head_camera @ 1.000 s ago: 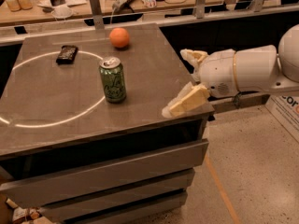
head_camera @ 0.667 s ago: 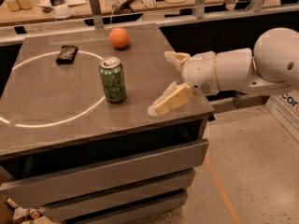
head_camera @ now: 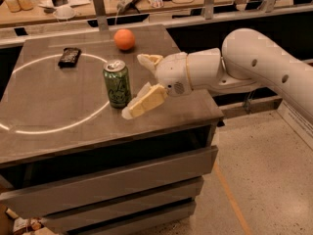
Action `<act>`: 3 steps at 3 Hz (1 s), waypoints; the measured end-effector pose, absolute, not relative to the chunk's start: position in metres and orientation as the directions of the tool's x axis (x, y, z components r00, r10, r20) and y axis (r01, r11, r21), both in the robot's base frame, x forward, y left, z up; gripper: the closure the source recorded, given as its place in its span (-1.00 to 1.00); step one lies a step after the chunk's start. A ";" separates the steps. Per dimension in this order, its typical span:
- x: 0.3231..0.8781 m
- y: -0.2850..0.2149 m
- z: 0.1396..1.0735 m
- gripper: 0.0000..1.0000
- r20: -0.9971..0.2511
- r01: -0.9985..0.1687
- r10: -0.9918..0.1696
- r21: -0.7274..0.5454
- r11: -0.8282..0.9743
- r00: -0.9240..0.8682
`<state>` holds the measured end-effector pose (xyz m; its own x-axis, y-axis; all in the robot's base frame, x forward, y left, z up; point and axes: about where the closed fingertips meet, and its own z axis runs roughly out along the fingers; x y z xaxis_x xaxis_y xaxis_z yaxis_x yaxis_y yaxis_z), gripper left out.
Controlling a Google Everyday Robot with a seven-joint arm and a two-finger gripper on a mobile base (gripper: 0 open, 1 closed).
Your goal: Move green can near orange
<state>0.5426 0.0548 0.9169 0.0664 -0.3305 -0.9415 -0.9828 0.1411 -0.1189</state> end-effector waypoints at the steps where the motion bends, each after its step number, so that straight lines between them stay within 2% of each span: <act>1: 0.552 0.088 0.914 -1.00 -0.950 -0.990 -0.306 -0.097 0.102 0.062; 2: 0.564 0.117 0.903 -1.00 -0.955 -0.996 -0.293 -0.064 0.067 0.042; 3: 0.572 0.130 0.892 -0.67 -0.962 -0.997 -0.271 -0.040 0.060 0.022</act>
Offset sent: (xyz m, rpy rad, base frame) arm 0.0399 0.0936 -0.0293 0.0501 0.0964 0.1166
